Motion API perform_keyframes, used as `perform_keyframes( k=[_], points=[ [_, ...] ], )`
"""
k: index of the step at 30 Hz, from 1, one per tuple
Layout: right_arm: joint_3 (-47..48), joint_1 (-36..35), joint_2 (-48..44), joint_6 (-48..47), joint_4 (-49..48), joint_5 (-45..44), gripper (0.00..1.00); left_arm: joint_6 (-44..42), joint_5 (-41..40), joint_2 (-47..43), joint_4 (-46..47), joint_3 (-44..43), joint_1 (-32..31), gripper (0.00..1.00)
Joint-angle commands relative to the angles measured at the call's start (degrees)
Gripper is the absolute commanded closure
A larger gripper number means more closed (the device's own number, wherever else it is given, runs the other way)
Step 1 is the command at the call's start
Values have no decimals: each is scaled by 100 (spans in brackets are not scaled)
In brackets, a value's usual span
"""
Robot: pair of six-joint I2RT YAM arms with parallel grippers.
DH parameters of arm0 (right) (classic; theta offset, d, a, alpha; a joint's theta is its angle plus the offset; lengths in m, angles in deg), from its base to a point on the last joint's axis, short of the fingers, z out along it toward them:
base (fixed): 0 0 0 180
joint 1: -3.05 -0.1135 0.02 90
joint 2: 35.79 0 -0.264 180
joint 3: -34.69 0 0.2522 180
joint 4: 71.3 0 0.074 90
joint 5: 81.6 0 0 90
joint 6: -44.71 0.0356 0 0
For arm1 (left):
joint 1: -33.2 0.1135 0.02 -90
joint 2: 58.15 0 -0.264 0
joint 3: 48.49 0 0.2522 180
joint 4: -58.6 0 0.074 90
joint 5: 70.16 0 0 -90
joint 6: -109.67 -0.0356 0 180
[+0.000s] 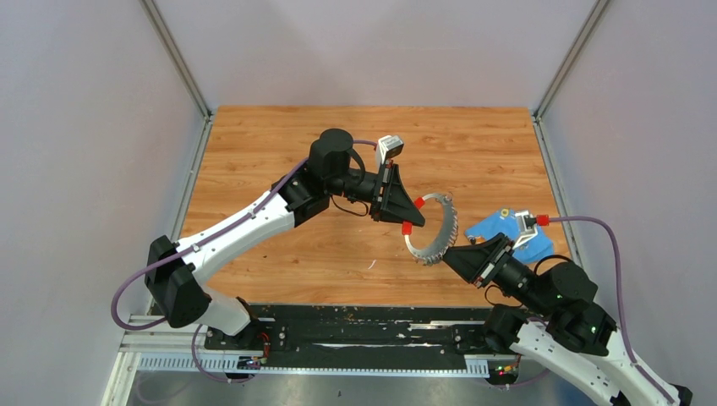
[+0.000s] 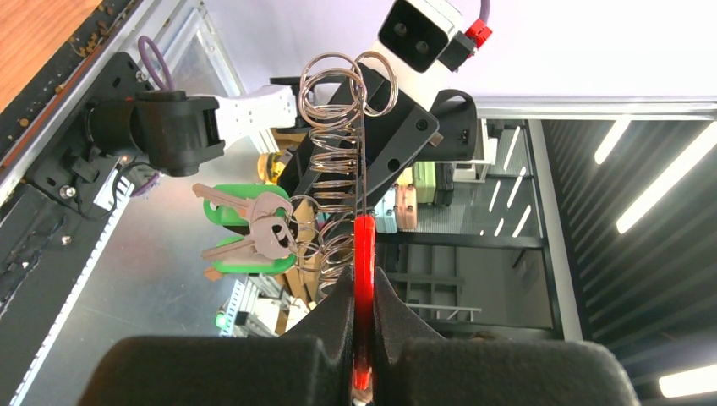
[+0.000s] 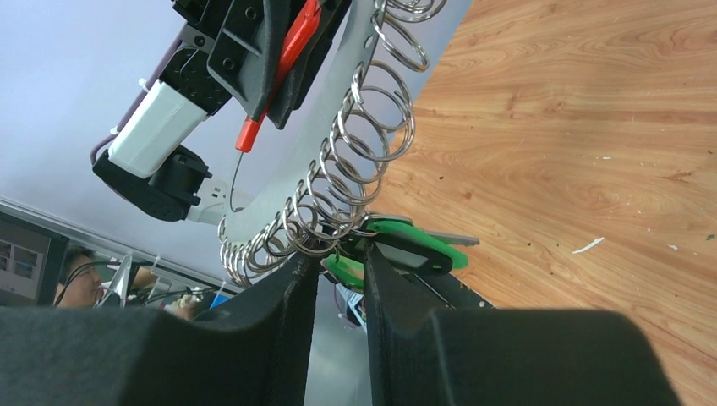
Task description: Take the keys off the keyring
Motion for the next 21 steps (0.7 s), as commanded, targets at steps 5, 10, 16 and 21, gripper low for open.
perform_keyframes(
  k=[5, 10, 16, 21],
  points=[
    [-172, -38, -21, 127, -256, 86, 72, 123, 219, -9, -36, -92, -57, 100],
    [-225, -40, -82, 172, -255, 87, 73, 113, 223, 18, -35, -92, -57, 100],
    [-228, -37, 0, 168, -395, 295, 75, 121, 201, 28, -30, -74, -50, 100],
    [-271, -39, -91, 198, -405, 343, 82, 121, 98, 12, -31, -59, 18, 100]
  ],
)
